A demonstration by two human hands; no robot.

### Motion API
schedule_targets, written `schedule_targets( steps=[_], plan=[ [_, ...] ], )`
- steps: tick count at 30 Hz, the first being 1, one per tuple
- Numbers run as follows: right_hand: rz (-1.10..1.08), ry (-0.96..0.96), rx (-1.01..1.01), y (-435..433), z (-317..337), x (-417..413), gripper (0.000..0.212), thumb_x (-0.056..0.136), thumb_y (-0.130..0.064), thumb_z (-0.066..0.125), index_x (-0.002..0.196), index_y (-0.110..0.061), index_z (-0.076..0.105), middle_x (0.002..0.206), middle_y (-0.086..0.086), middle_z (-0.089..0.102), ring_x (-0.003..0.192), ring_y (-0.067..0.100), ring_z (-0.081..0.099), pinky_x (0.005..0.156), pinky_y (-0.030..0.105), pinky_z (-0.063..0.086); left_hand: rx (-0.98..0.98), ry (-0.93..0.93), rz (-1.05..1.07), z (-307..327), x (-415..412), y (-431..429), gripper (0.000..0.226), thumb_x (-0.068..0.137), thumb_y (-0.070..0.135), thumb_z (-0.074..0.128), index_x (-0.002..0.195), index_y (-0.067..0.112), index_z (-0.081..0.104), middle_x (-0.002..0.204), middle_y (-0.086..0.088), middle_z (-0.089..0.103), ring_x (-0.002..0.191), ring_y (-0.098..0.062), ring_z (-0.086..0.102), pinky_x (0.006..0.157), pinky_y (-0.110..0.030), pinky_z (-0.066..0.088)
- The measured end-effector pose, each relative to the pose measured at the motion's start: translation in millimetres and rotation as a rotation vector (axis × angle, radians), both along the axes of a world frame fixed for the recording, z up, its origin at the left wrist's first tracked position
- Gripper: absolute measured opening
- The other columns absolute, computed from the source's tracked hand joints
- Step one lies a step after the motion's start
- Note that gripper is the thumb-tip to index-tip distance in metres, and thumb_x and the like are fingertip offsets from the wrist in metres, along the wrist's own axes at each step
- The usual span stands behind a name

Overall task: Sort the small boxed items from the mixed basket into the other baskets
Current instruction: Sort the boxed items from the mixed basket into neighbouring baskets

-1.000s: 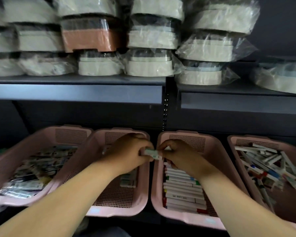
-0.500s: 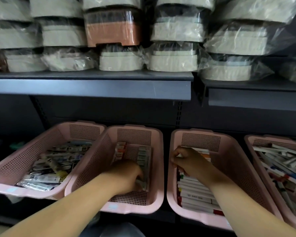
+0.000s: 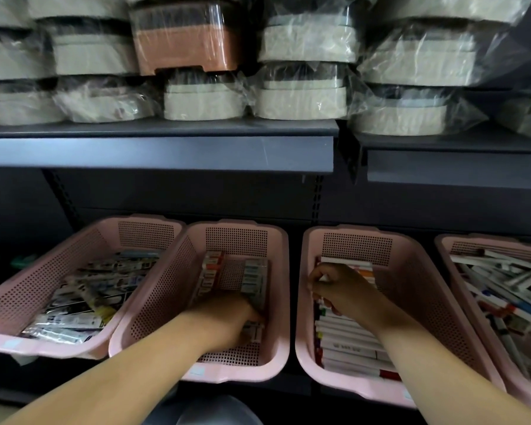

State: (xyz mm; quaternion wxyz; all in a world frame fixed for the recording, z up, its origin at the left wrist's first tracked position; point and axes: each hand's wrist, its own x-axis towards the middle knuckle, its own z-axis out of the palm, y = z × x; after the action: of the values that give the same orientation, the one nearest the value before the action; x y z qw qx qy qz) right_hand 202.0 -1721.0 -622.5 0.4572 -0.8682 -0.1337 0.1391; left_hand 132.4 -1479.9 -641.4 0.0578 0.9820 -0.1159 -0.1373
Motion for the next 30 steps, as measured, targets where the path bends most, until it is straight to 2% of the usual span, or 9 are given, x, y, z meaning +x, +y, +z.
schedule_targets(
  steps=[5, 8, 11, 15, 18, 22, 27, 30],
  plan=[
    [0.015, -0.014, -0.011, -1, 3, -2, 0.011, 0.096, -0.022, 0.064, 0.085, -0.023, 0.066, 0.072, 0.002, 0.064, 0.057, 0.01, 0.055, 0.05, 0.022, 0.04, -0.012, -0.019, -0.006, -1, -1, 0, 0.047, 0.094, 0.031, 0.073, 0.136, 0.048, 0.062, 0.141, 0.012, 0.063, 0.133, -0.019, 0.057, 0.109, -0.025, 0.043],
    [0.001, 0.01, 0.0, 0, 2, -2, 0.012, 0.096, -0.021, 0.064, 0.084, -0.022, 0.066, 0.071, 0.004, 0.062, 0.061, 0.014, 0.055, 0.052, 0.027, 0.041, -0.012, -0.023, 0.003, -1, -1, 1, 0.041, 0.093, 0.032, 0.072, 0.131, 0.048, 0.065, 0.134, 0.012, 0.067, 0.128, -0.019, 0.06, 0.101, -0.023, 0.044],
    [0.002, 0.012, 0.003, -1, 0, -3, 0.01, 0.095, -0.019, 0.064, 0.086, -0.021, 0.067, 0.075, 0.008, 0.064, 0.061, 0.014, 0.056, 0.052, 0.028, 0.041, -0.008, -0.034, -0.007, -1, -1, 2, 0.042, 0.093, 0.032, 0.072, 0.131, 0.049, 0.065, 0.135, 0.012, 0.066, 0.129, -0.019, 0.059, 0.1, -0.022, 0.042],
    [-0.01, 0.007, 0.026, -1, -2, -2, 0.007, 0.095, -0.016, 0.063, 0.09, -0.018, 0.067, 0.081, 0.011, 0.067, 0.061, 0.014, 0.056, 0.05, 0.027, 0.041, 0.003, -0.04, -0.021, 0, 0, 3, 0.051, 0.092, 0.033, 0.073, 0.137, 0.053, 0.059, 0.143, 0.015, 0.062, 0.135, -0.017, 0.055, 0.111, -0.024, 0.041],
    [-0.052, 0.043, 0.055, -2, -6, 2, 0.013, 0.091, -0.009, 0.056, 0.095, -0.02, 0.062, 0.088, 0.017, 0.07, 0.063, 0.019, 0.057, 0.052, 0.03, 0.041, -0.006, -0.018, -0.008, -1, 0, 6, 0.056, 0.089, 0.033, 0.075, 0.139, 0.052, 0.057, 0.145, 0.017, 0.06, 0.138, -0.015, 0.053, 0.115, -0.028, 0.04],
    [-0.113, 0.105, 0.124, -1, -6, 5, 0.016, 0.091, -0.002, 0.052, 0.101, -0.014, 0.056, 0.09, 0.016, 0.074, 0.063, 0.02, 0.059, 0.055, 0.034, 0.041, 0.038, -0.024, 0.006, -1, 0, 6, 0.045, 0.087, 0.03, 0.076, 0.129, 0.041, 0.067, 0.132, 0.012, 0.068, 0.128, -0.018, 0.06, 0.107, -0.028, 0.046],
    [-0.064, -0.03, 0.065, -2, 2, -1, 0.008, 0.093, -0.008, 0.059, 0.09, -0.014, 0.063, 0.076, 0.007, 0.068, 0.057, 0.011, 0.061, 0.049, 0.02, 0.047, 0.053, -0.007, 0.047, -1, 2, 7, 0.042, 0.085, 0.033, 0.08, 0.125, 0.035, 0.069, 0.126, 0.011, 0.07, 0.121, -0.018, 0.063, 0.105, -0.03, 0.048],
    [0.003, -0.066, 0.131, -1, 12, -6, 0.01, 0.093, -0.012, 0.065, 0.089, -0.019, 0.068, 0.075, 0.002, 0.069, 0.062, 0.014, 0.067, 0.056, 0.02, 0.051, 0.041, -0.024, 0.056, 1, 1, 8, 0.035, 0.087, 0.041, 0.074, 0.121, 0.036, 0.068, 0.121, 0.012, 0.07, 0.116, -0.017, 0.064, 0.102, -0.032, 0.05]
  ],
)
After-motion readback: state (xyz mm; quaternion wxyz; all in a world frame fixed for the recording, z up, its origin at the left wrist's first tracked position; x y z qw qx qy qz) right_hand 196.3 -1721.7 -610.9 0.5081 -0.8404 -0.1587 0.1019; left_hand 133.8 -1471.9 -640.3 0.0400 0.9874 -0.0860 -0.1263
